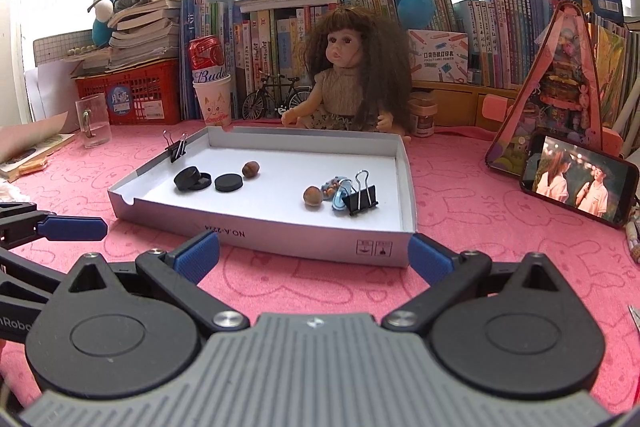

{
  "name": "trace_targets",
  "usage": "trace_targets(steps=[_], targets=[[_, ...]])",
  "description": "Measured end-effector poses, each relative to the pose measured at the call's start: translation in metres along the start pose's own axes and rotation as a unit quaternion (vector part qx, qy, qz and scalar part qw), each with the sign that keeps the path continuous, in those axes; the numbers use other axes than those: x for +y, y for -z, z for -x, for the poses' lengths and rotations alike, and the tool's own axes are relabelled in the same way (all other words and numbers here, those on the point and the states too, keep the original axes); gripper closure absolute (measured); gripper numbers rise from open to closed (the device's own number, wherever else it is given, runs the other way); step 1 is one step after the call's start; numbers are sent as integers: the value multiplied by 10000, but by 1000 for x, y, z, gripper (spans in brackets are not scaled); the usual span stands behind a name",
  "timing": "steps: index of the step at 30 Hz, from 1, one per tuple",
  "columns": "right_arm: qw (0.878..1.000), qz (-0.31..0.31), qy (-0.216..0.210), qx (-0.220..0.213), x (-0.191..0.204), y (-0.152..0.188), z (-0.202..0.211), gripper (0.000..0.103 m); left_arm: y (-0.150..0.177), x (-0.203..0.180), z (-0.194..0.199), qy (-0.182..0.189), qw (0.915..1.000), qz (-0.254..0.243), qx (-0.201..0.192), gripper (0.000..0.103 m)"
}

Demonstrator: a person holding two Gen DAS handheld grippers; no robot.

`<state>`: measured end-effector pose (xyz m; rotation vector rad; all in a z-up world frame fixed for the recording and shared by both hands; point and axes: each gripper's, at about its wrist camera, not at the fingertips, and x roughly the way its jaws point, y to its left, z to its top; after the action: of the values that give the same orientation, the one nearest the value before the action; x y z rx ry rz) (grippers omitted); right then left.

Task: Organize rigid objects
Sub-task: 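Withdraw both open tools from the tray back over the table, then move the left tool onto the last black puck while the right tool approaches the red markers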

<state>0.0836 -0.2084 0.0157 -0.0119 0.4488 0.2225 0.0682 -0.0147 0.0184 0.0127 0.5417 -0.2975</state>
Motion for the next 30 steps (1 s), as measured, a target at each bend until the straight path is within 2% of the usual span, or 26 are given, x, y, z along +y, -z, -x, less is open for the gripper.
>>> trace_targets(steps=[17,20,25,30], targets=[[9996,66,171,-237,6,42,40,0,33,-13,27,38,10000,-9,-54,18],[9996,35,145,-237,6,51,50,0,39,-18,34,117,9998,-104,-114,22],[9992,-248,-96,-288,3,64,65,3,48,-24,41,170,9998,-81,-89,39],[9997,-137,-130,-141,7,71,73,16,50,-24,44,134,9999,-49,-79,52]])
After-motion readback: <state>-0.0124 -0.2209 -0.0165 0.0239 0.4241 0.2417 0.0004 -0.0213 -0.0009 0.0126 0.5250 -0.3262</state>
